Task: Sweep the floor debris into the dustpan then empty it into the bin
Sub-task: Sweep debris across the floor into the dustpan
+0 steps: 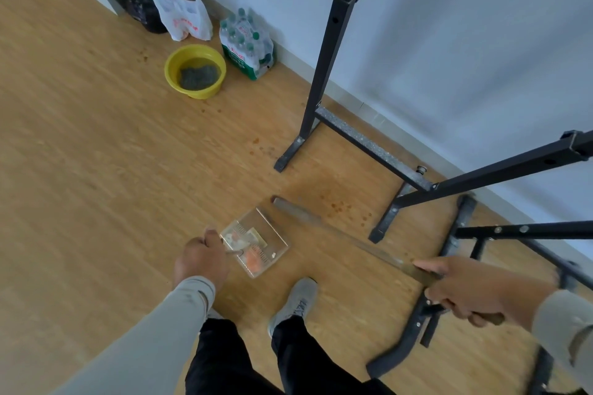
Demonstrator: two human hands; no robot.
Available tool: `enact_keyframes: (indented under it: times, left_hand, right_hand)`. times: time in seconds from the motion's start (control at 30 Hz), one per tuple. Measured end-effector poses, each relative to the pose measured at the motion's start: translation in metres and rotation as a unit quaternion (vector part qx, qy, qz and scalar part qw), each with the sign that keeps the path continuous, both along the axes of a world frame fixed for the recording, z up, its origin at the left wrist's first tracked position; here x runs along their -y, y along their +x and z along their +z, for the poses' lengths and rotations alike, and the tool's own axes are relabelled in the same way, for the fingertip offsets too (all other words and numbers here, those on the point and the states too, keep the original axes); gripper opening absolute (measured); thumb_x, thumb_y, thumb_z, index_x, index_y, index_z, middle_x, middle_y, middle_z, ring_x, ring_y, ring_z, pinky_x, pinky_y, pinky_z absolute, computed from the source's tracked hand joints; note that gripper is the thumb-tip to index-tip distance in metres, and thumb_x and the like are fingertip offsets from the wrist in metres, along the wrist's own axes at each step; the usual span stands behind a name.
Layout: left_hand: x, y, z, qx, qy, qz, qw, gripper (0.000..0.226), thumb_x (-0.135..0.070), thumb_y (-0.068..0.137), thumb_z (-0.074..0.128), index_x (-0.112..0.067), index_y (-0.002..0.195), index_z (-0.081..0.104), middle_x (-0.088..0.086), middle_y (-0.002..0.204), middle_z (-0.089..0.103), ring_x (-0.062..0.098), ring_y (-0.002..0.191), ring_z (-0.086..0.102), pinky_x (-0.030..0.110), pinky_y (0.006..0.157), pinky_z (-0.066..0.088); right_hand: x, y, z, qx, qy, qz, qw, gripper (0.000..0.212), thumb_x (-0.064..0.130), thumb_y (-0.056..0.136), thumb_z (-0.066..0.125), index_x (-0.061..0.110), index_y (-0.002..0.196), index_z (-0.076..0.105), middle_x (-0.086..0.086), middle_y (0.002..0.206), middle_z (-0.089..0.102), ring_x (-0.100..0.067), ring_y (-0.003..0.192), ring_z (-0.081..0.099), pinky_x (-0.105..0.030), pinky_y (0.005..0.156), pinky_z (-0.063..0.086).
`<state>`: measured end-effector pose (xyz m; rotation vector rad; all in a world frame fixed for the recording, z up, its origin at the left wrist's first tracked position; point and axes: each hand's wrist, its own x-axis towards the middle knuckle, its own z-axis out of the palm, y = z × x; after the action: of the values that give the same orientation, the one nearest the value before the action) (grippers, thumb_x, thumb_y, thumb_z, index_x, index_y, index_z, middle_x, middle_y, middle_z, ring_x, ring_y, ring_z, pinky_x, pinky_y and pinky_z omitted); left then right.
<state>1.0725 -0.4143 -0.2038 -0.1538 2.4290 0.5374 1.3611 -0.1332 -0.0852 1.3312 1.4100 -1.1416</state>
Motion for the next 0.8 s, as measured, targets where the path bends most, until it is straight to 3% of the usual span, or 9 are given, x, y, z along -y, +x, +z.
enact_keyframes:
  times: [0.1, 0.2, 0.23, 0.33, 0.47, 0.53, 0.67, 0.8]
  left_hand:
    - [-0.004, 0.002, -0.001, -0.003, -0.003, -0.003, 1.000, 0.059, -0.049, 0.109, 0.027, -0.007, 0.097, 0.066, 0.008, 0.080, 0.060, 0.035, 0.081, 0.063, 0.044, 0.079, 0.053]
    - [-0.004, -0.003, -0.005, -0.011, -0.007, 0.000, 1.000, 0.059, -0.049, 0.108, 0.028, -0.006, 0.100, 0.067, 0.008, 0.080, 0.059, 0.034, 0.080, 0.060, 0.041, 0.076, 0.045]
    - [-0.005, -0.005, -0.007, -0.014, -0.009, 0.000, 1.000, 0.059, -0.049, 0.108, 0.028, -0.006, 0.100, 0.067, 0.008, 0.080, 0.058, 0.035, 0.082, 0.060, 0.041, 0.077, 0.044]
    - [-0.007, -0.010, -0.012, -0.020, -0.006, 0.000, 1.000, 0.055, -0.049, 0.108, 0.029, -0.009, 0.096, 0.064, 0.006, 0.077, 0.056, 0.033, 0.079, 0.057, 0.042, 0.078, 0.043]
    - [-0.010, -0.007, -0.016, -0.024, -0.012, -0.008, 1.000, 0.052, -0.048, 0.108, 0.030, -0.009, 0.091, 0.060, 0.011, 0.081, 0.057, 0.036, 0.081, 0.056, 0.041, 0.079, 0.042]
    - [-0.009, -0.008, -0.019, -0.018, -0.007, -0.006, 1.000, 0.057, -0.048, 0.107, 0.030, -0.005, 0.089, 0.063, 0.011, 0.074, 0.059, 0.035, 0.072, 0.059, 0.043, 0.078, 0.047]
    - [0.001, -0.016, -0.030, -0.002, -0.018, -0.012, 1.000, 0.074, -0.053, 0.104, 0.026, 0.007, 0.097, 0.069, 0.029, 0.098, 0.072, 0.046, 0.093, 0.069, 0.056, 0.094, 0.056]
    - [0.025, -0.013, -0.034, 0.026, -0.019, -0.015, 0.999, 0.081, -0.058, 0.100, 0.024, 0.009, 0.107, 0.069, 0.029, 0.107, 0.073, 0.047, 0.099, 0.070, 0.056, 0.097, 0.055]
  right_hand:
    - [0.002, -0.015, -0.014, -0.018, 0.072, 0.007, 0.997, 0.072, 0.010, 0.091, 0.052, 0.034, 0.156, 0.032, -0.008, 0.067, 0.059, -0.014, 0.044, 0.050, -0.026, 0.043, 0.045]
    - [0.029, -0.043, -0.044, -0.028, 0.116, 0.136, 0.984, 0.062, 0.008, 0.095, 0.046, 0.017, 0.156, 0.034, -0.008, 0.106, 0.064, -0.020, 0.084, 0.066, -0.036, 0.078, 0.061]
    - [0.041, -0.049, -0.055, -0.017, 0.110, 0.146, 0.983, 0.063, 0.009, 0.096, 0.045, 0.015, 0.157, 0.030, -0.006, 0.111, 0.062, -0.021, 0.091, 0.067, -0.035, 0.081, 0.061]
    - [0.077, -0.054, -0.073, 0.002, 0.020, 0.152, 0.988, 0.074, 0.008, 0.098, 0.042, 0.019, 0.163, 0.010, 0.000, 0.104, 0.058, -0.016, 0.071, 0.057, -0.025, 0.055, 0.049]
    - [0.102, -0.040, -0.063, -0.013, -0.055, 0.184, 0.981, 0.077, 0.003, 0.098, 0.041, 0.019, 0.164, 0.004, -0.012, 0.112, 0.063, -0.019, 0.069, 0.052, -0.029, 0.059, 0.043]
    - [0.101, -0.032, -0.048, -0.017, -0.071, 0.151, 0.986, 0.078, 0.004, 0.098, 0.042, 0.023, 0.164, 0.007, -0.009, 0.098, 0.064, -0.021, 0.072, 0.056, -0.031, 0.064, 0.046]
    - [0.100, -0.010, -0.025, -0.028, -0.108, -0.005, 0.994, 0.079, 0.000, 0.098, 0.045, 0.030, 0.164, 0.012, -0.008, 0.073, 0.055, -0.015, 0.050, 0.045, -0.025, 0.047, 0.040]
    - [0.123, 0.046, -0.012, -0.048, -0.094, -0.155, 0.982, 0.061, 0.005, 0.097, 0.054, 0.021, 0.154, 0.040, -0.004, 0.066, 0.048, -0.012, 0.047, 0.038, -0.022, 0.044, 0.033]
